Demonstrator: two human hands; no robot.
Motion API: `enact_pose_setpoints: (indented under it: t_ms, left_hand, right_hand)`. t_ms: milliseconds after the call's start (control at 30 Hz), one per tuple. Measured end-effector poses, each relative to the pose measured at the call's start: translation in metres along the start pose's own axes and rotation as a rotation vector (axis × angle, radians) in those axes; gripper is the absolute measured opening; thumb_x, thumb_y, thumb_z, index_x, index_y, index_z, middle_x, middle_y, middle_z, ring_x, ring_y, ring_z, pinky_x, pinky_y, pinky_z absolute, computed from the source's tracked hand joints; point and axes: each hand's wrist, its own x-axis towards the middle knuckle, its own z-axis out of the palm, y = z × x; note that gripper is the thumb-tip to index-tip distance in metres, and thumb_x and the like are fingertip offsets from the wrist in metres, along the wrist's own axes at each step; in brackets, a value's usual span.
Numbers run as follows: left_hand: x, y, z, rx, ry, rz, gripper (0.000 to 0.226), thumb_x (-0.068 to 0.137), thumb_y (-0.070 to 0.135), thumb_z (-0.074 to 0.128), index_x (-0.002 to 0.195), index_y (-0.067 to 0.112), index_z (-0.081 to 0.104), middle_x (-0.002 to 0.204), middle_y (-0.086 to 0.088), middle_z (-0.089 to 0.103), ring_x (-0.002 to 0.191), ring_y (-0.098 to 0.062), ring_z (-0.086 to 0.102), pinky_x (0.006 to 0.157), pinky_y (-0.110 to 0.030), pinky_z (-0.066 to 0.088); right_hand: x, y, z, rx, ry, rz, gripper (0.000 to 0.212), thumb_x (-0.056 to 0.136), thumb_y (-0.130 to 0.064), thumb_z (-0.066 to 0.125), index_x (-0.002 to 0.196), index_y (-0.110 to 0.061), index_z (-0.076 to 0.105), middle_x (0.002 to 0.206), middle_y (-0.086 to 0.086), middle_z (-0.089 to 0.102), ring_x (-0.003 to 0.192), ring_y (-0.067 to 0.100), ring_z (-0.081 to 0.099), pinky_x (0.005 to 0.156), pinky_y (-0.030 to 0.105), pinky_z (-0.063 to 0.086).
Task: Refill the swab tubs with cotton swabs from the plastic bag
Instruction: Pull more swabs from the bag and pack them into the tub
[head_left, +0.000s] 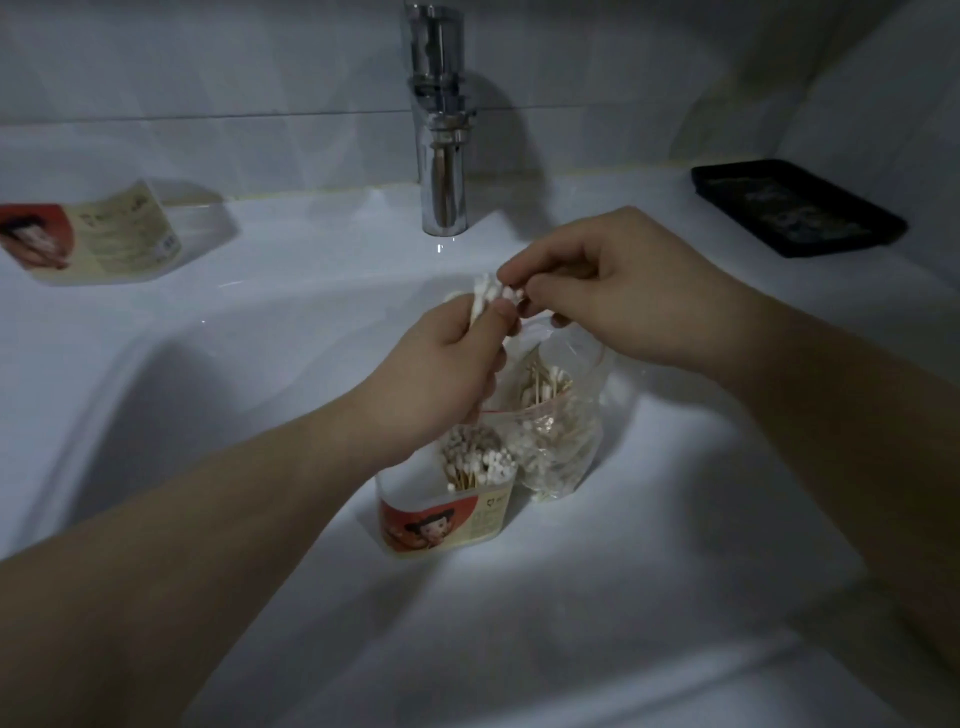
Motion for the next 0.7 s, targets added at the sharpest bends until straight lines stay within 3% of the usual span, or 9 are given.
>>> enact_pose_setpoints:
  t_ms: [100, 200, 367, 567, 700]
  left_hand:
    - [0.007, -0.003, -0.007, 0.075, 0.161, 0.048, 0.033, 0.103, 0.045, 0.05, 0.082, 0.019, 0.05, 0.053, 0.012, 0.039, 0.045, -0.009, 0.036, 0.047, -0.029, 0.03]
    - [0.009, -0.005, -0.012, 0.25, 0.241, 0.077, 0.045, 0.096, 0.054, 0.056, 0.076, 0.014, 0.05, 0.055, 0.011, 0.041, 0.052, -0.014, 0.039, 0.057, -0.035, 0.033]
    - [0.002, -0.002, -0.009, 0.631, 0.179, 0.015, 0.044, 0.084, 0.058, 0.071, 0.078, 0.02, 0.049, 0.068, 0.009, 0.055, 0.061, -0.006, 0.049, 0.054, -0.024, 0.034]
    - [0.002, 0.0, -0.014, 0.679, 0.159, -0.063, 0.034, 0.082, 0.042, 0.077, 0.08, 0.022, 0.049, 0.081, 0.004, 0.065, 0.068, -0.008, 0.054, 0.056, -0.024, 0.037]
    - [0.004, -0.002, -0.015, 0.567, 0.153, -0.037, 0.023, 0.082, 0.026, 0.074, 0.085, 0.018, 0.052, 0.075, 0.004, 0.063, 0.064, -0.013, 0.053, 0.057, -0.027, 0.039]
  right_hand:
    - [-0.001, 0.0, 0.0, -0.146, 0.011, -0.015, 0.022, 0.092, -0.017, 0.065, 0.093, -0.037, 0.076, 0.078, -0.014, 0.075, 0.075, -0.003, 0.07, 0.069, 0.016, 0.055]
    - [-0.004, 0.0, 0.002, -0.341, -0.111, -0.026, 0.022, 0.089, -0.019, 0.064, 0.09, -0.036, 0.077, 0.073, -0.014, 0.071, 0.072, 0.0, 0.067, 0.067, 0.011, 0.05]
    - [-0.003, 0.0, 0.014, -0.542, -0.206, -0.06, 0.027, 0.091, -0.013, 0.062, 0.105, -0.031, 0.077, 0.092, -0.012, 0.072, 0.087, 0.008, 0.065, 0.078, 0.023, 0.05]
    - [-0.002, 0.001, 0.017, -0.635, -0.248, -0.024, 0.028, 0.089, -0.012, 0.063, 0.108, -0.028, 0.074, 0.102, -0.008, 0.071, 0.092, 0.014, 0.066, 0.086, 0.031, 0.055]
    - [-0.002, 0.001, 0.017, -0.623, -0.269, -0.03, 0.022, 0.089, -0.014, 0.063, 0.1, -0.028, 0.075, 0.081, -0.017, 0.062, 0.081, 0.009, 0.061, 0.069, 0.015, 0.044]
